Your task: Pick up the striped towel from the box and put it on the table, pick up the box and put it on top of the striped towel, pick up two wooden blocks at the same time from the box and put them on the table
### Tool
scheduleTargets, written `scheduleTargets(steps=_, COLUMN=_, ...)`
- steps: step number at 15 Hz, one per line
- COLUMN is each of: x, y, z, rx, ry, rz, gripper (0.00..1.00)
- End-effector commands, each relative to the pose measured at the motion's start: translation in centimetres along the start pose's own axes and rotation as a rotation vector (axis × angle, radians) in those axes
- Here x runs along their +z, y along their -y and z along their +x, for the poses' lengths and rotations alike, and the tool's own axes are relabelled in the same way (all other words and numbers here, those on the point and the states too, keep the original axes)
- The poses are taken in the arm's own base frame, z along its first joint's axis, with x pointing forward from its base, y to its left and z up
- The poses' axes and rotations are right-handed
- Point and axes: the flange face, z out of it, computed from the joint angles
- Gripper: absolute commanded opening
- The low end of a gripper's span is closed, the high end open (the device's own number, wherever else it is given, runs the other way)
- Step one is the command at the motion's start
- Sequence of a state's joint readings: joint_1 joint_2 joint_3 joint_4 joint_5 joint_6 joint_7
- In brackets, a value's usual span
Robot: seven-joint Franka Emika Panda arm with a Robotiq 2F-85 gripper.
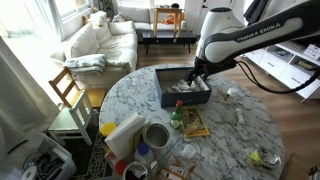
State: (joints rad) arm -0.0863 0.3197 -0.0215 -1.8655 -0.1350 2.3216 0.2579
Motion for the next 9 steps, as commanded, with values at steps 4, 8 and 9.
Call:
scheduleTargets(steps=4, x=-0.4, y=0.3, z=0.4, rx=0.001, ry=-0.009, rz=0.002, gripper=1.00)
scheduleTargets(steps=8, x=1.7, y=-0.1, z=2.3, rx=0.084, ry=-0.014, rz=0.000, gripper=1.00)
scheduleTargets(steps=9, x=2.6, y=-0.2, z=3.0, rx=0.095, ry=-0.006, rz=0.019, gripper=1.00)
